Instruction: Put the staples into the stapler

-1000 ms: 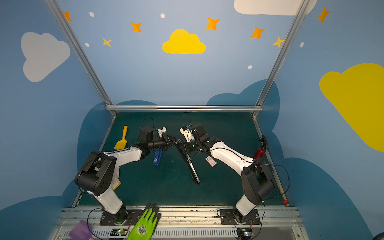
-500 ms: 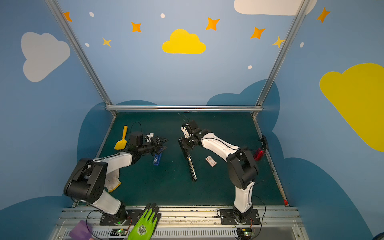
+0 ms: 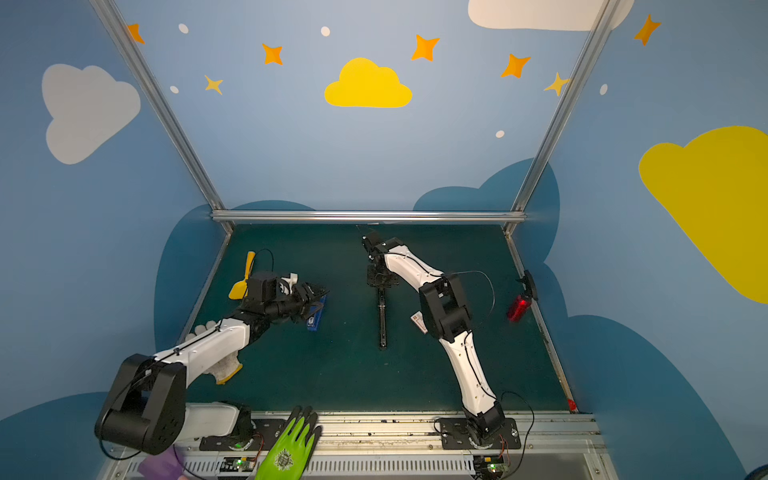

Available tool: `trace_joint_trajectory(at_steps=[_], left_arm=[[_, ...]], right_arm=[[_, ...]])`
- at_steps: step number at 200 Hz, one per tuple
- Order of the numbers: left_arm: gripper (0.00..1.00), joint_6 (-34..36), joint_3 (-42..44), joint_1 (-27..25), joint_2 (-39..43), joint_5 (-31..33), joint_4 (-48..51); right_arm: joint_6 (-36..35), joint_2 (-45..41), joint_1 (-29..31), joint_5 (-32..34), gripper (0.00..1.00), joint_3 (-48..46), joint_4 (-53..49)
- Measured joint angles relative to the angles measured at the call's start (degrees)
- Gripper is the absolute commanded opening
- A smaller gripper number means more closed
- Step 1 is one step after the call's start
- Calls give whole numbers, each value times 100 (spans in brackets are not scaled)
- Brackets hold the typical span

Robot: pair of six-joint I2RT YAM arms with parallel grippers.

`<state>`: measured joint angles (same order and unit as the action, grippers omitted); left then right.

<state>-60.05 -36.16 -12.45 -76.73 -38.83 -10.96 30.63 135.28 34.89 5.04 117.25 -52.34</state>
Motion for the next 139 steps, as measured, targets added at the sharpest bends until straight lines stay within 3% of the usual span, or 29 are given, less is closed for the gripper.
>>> trace_joint_trajectory(at_steps=[14, 43, 75, 139], left_arm=[[65, 26, 15, -7, 11, 15, 105], [65, 118, 17, -61, 46, 42, 227], [65, 249, 17, -155, 101, 98, 442], [65, 767, -90, -299, 439, 358, 1169]], right_arm=[[50, 2, -13, 9, 32, 79, -72], [129, -4, -85, 4, 43, 109, -157], [125, -442, -129, -81, 43, -699, 31], [61, -2570, -131, -326, 39, -3182, 496]])
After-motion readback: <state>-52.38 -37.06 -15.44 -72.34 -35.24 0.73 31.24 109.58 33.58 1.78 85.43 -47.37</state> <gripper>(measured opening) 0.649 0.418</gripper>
